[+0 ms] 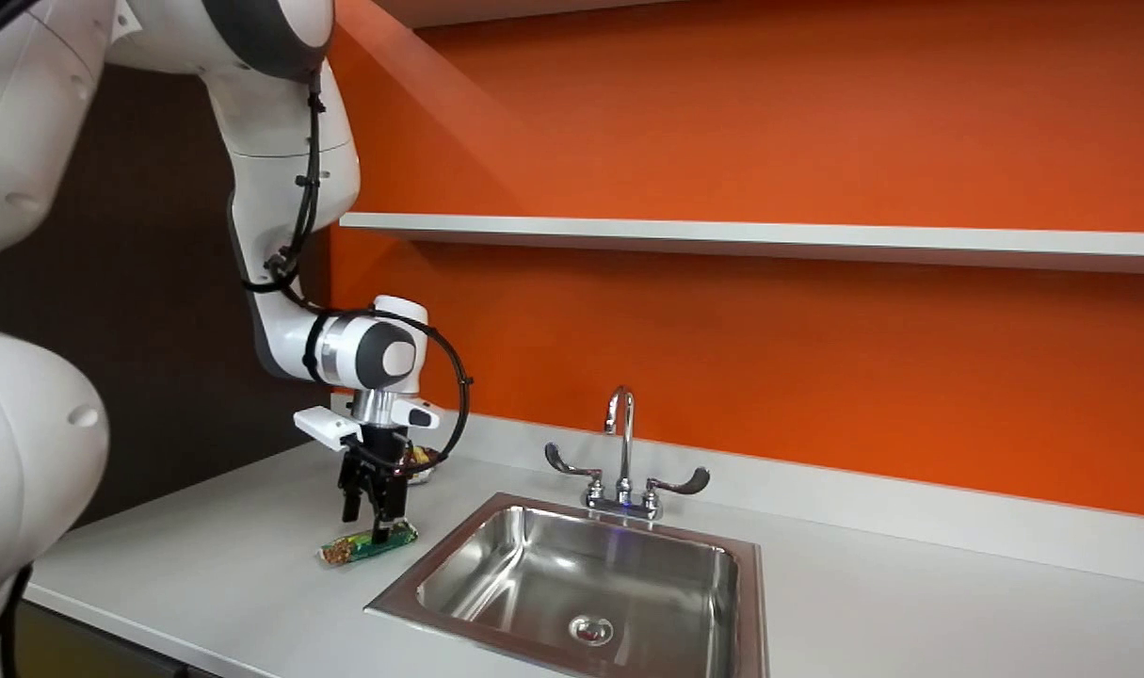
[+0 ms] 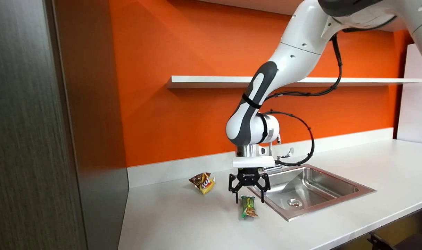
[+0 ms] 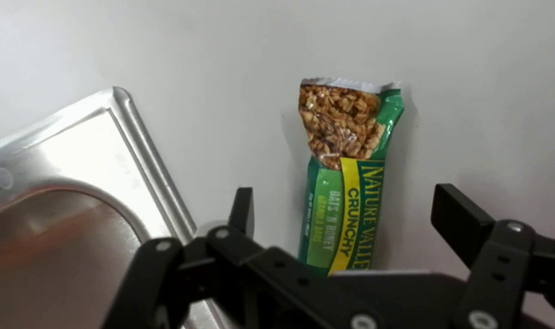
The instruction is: Pick up the candy bar and put it on the shelf
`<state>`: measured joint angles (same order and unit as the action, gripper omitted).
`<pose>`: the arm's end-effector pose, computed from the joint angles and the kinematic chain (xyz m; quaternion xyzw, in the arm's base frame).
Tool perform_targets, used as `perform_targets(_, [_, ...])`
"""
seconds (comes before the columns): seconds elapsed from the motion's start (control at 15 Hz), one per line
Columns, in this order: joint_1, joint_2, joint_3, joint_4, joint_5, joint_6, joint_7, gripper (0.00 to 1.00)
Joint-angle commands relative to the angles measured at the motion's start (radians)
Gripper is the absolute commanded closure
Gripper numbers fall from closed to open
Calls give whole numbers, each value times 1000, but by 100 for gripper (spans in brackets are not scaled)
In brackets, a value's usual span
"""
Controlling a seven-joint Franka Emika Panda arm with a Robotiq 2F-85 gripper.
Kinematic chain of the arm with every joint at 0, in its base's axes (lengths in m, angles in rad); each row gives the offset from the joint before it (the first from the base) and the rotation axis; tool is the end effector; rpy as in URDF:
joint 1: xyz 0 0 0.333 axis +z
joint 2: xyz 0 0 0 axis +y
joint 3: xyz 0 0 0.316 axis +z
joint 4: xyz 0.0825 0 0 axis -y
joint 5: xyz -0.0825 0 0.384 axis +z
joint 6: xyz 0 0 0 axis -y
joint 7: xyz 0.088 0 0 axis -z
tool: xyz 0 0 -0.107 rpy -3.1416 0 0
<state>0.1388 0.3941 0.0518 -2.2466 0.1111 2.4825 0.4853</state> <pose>0.5148 0.0999 0.1766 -0.9771 0.1932 0.0880 0.0120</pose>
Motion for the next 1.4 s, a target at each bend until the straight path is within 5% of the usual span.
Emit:
perform_targets(0.0, [35,20,-26,21,7,15,66,0])
perform_targets(1.0, [51,42,-56,29,6,25,166,0])
perform_targets(1.07, [50,44,-56,30,7,25,164,25])
perform_targets(1.13, [48,46,-54,31,10,26,159,26])
perform_targets(1.33, [46,53,-49,35,14,26,151,51])
